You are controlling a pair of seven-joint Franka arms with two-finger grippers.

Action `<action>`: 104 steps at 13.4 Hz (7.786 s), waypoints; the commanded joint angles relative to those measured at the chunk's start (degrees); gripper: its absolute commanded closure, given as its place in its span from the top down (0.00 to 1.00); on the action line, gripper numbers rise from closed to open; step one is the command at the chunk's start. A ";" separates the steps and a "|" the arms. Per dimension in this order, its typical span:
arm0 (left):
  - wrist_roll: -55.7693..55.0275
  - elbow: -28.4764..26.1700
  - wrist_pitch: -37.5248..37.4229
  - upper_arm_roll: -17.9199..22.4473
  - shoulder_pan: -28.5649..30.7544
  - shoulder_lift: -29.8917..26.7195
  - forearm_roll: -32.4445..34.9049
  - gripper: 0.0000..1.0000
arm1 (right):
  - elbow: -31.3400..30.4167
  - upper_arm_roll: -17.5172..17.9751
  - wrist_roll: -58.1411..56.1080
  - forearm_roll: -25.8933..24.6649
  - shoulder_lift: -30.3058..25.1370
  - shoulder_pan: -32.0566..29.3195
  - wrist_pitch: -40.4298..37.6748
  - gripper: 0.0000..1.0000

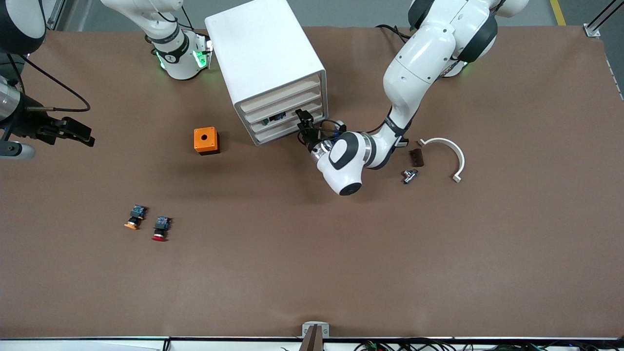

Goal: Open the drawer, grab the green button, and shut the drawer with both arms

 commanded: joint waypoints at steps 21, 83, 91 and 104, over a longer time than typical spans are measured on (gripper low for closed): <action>3.19 8.34 5.29 7.47 4.99 -0.13 -0.93 0.63 | 0.04 0.30 35.45 1.19 5.16 16.13 3.44 1.00; 58.22 -1.85 21.91 -4.04 -10.39 -11.03 44.34 1.00 | 7.95 -0.05 8.05 2.16 42.16 10.52 33.93 0.04; 57.24 -1.15 20.15 -1.68 -4.71 -15.84 44.07 1.00 | 10.66 0.03 7.97 2.60 42.43 7.98 33.32 1.00; 72.76 -0.53 -2.07 -0.96 18.07 -35.18 68.77 1.00 | 10.50 -0.14 -2.58 2.51 18.98 0.15 8.64 1.00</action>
